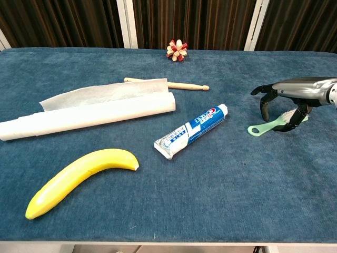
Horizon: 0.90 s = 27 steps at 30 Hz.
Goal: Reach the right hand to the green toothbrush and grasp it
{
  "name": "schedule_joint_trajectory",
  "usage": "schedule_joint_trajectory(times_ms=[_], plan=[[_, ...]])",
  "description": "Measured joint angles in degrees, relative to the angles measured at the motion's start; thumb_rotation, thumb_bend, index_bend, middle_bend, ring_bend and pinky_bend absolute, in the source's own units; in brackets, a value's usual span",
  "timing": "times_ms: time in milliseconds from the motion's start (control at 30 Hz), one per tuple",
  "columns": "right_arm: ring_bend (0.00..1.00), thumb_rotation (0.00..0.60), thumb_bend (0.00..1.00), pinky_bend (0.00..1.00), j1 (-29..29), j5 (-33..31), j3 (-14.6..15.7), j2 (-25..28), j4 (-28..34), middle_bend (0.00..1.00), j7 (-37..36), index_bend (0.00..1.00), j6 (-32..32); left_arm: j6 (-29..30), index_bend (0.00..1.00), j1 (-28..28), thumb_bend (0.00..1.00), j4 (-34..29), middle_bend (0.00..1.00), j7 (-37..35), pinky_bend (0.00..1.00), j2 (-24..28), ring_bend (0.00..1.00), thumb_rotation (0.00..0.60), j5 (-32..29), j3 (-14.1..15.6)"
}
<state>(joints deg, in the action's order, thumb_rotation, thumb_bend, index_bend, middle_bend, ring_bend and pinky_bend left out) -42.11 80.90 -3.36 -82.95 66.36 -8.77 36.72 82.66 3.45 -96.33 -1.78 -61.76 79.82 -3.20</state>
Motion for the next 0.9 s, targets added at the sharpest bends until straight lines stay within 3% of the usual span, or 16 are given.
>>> schedule_joint_trajectory(times_ms=[200, 633, 900], plan=[[0.06, 0.600, 0.52, 0.04, -0.3, -0.1, 0.4, -0.3, -0.8, 0.09, -0.7, 0.58, -0.1, -0.1, 0.09, 0.0, 0.33, -0.1, 0.00, -0.2, 0.05, 0.1, 0.00, 0.600, -0.1, -0.1], [0.06, 0.600, 0.75, 0.04, -1.0, 0.4, 0.5, 0.5, -0.9, 0.09, -2.4, 0.69, 0.5, -0.1, 0.09, -0.1, 0.33, -0.2, 0.00, -0.8, 0.05, 0.1, 0.00, 0.600, -0.6, -0.3], [0.07, 0.600, 0.76, 0.04, -1.2, 0.2, -0.2, 2.5, 2.1, 0.09, -2.2, 0.73, 2.0, 0.0, 0.09, -0.1, 0.33, -0.2, 0.00, -0.8, 0.05, 0.2, 0.00, 0.600, -0.5, -0.3]])
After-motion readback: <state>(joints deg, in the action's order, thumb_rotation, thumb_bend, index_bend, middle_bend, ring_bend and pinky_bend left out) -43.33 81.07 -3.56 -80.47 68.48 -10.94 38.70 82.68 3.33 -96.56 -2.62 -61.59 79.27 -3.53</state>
